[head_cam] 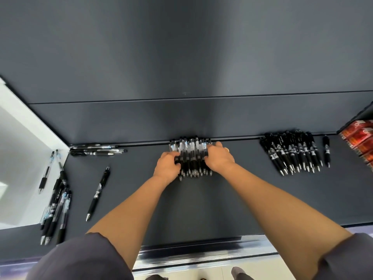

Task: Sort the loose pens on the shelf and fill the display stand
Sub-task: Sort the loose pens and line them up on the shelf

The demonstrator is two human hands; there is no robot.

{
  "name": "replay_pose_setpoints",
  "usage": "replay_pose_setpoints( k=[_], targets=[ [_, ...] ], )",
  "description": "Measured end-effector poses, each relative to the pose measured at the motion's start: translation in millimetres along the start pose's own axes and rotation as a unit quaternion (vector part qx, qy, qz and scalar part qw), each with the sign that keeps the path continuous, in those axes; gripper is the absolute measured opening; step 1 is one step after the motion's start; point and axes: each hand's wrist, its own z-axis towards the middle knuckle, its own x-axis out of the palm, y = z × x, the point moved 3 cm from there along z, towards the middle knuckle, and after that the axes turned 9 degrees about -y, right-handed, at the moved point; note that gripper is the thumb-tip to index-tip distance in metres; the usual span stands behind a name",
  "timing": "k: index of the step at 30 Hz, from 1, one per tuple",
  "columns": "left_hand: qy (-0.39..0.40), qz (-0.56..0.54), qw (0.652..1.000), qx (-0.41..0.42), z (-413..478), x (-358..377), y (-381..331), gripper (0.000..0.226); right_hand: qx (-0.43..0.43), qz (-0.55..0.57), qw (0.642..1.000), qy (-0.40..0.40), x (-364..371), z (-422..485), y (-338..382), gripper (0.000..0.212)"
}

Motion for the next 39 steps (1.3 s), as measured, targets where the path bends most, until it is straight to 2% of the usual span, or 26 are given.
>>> replay_pose_setpoints(
  k=[7, 13, 18, 22, 24, 27, 29, 32, 35, 39],
  targets=[
    [-0.009, 0.037, 0.999, 0.039, -12, -37, 13, 0.034, -0.125, -0.004, 0.991, -0.056, -7, -15, 57, 0.034],
    [-0.085, 0.177, 0.978, 0.076, -26, -101, 66, 0.02, -0.216, -0.044, 0.974, -0.061, 8, -30, 144, 0.03],
    [-0.116, 0.234, 0.964, 0.05, -42, -151, 133, 0.017, -0.235, -0.022, 0.971, 0.049, 32, -45, 219, 0.024],
    [-0.114, 0.231, 0.966, 0.0, -53, -180, 185, 0.021, -0.189, 0.034, 0.964, 0.183, 60, -60, 263, 0.016],
    [-0.11, 0.217, 0.97, -0.021, -58, -189, 206, 0.024, -0.157, 0.064, 0.96, 0.221, 73, -67, 282, 0.012],
    [-0.092, 0.191, 0.976, -0.039, -61, -195, 228, 0.031, -0.161, 0.049, 0.965, 0.203, 84, -72, 303, 0.007],
    [-0.081, 0.173, 0.981, -0.03, -61, -196, 238, 0.04, -0.187, -0.016, 0.969, 0.161, 87, -71, 312, 0.005],
    [-0.086, 0.161, 0.983, -0.014, -57, -199, 248, 0.052, -0.204, -0.068, 0.968, 0.129, 89, -67, 318, 0.022],
    [-0.094, 0.155, 0.983, -0.022, -46, -202, 252, 0.054, -0.2, -0.037, 0.971, 0.129, 92, -60, 321, 0.054],
    [-0.069, 0.21, 0.975, -0.023, -27, -201, 246, 0.055, -0.217, -0.004, 0.969, 0.121, 93, -47, 319, 0.064]
  ],
)
